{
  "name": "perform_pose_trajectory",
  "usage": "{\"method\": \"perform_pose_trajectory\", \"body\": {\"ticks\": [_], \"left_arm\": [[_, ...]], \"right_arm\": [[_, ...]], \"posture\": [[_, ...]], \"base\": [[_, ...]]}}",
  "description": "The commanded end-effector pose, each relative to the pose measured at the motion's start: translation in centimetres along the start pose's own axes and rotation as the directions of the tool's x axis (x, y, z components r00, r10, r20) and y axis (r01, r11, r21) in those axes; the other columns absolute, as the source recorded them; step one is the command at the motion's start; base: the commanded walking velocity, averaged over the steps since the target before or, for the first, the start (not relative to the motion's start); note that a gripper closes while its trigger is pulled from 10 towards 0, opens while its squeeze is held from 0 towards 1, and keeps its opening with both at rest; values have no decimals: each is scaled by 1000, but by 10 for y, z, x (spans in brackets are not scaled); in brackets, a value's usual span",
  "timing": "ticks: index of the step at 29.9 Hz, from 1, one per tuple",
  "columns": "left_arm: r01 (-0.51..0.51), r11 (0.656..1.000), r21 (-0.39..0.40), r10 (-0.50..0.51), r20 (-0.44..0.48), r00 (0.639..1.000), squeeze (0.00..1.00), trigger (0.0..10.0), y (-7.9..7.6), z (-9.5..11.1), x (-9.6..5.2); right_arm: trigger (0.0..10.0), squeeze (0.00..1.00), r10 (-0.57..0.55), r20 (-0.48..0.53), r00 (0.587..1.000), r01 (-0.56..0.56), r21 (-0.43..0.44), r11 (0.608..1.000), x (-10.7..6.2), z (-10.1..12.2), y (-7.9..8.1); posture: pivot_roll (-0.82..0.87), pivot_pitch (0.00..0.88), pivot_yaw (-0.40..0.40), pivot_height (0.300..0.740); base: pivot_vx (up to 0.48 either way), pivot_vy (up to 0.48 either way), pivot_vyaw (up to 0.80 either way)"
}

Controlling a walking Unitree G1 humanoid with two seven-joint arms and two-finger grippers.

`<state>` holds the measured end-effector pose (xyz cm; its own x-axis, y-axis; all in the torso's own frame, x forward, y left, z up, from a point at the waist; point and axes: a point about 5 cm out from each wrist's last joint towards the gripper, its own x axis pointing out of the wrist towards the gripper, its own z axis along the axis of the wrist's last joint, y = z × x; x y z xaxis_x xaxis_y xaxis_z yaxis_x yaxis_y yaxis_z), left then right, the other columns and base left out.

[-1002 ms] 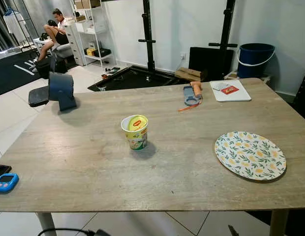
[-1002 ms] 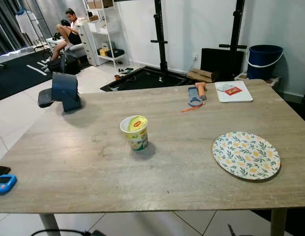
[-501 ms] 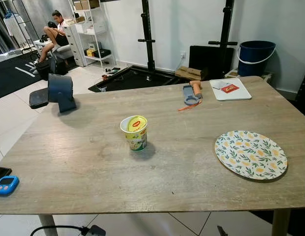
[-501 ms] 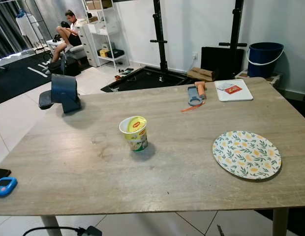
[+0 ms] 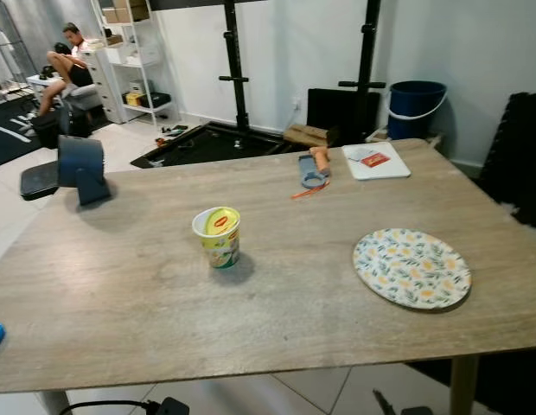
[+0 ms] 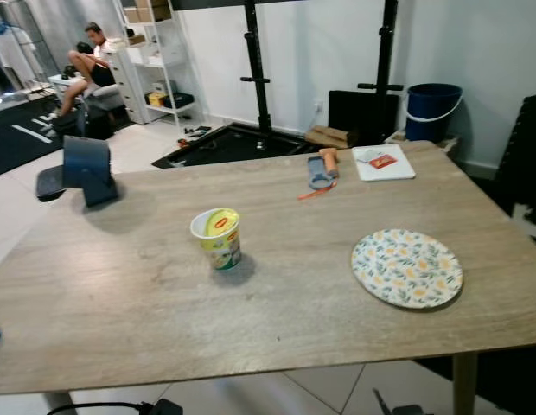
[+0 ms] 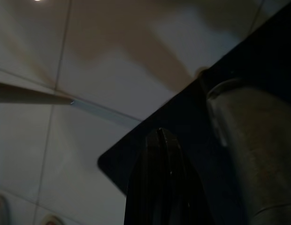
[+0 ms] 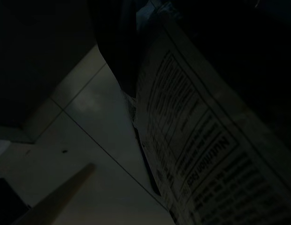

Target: Restocking fridge

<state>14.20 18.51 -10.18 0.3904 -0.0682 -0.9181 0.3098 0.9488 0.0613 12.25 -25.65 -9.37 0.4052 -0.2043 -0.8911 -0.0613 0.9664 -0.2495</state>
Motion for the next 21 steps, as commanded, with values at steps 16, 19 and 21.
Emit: {"method": "perform_pose_trajectory", "body": {"ticks": [16,19,21], "left_arm": [[-17,996,-85,17,-3,1000,0,10000,-5,-6,0],[-19,994,-105,20,5,1000,0,10000,-8,-5,1],[-19,992,-122,20,3,1000,0,10000,-12,-6,1]], "right_arm": [[10000,0,96,40,995,-82,-275,958,3,29,18],[10000,0,103,51,993,-82,-307,948,4,37,18],[10000,0,107,60,992,-81,-330,941,4,44,18]], "posture": [[-12,1,-62,740],[6,0,-81,740],[17,0,-93,740]], "base": [[0,0,0],[0,0,0],[0,0,0]]}}
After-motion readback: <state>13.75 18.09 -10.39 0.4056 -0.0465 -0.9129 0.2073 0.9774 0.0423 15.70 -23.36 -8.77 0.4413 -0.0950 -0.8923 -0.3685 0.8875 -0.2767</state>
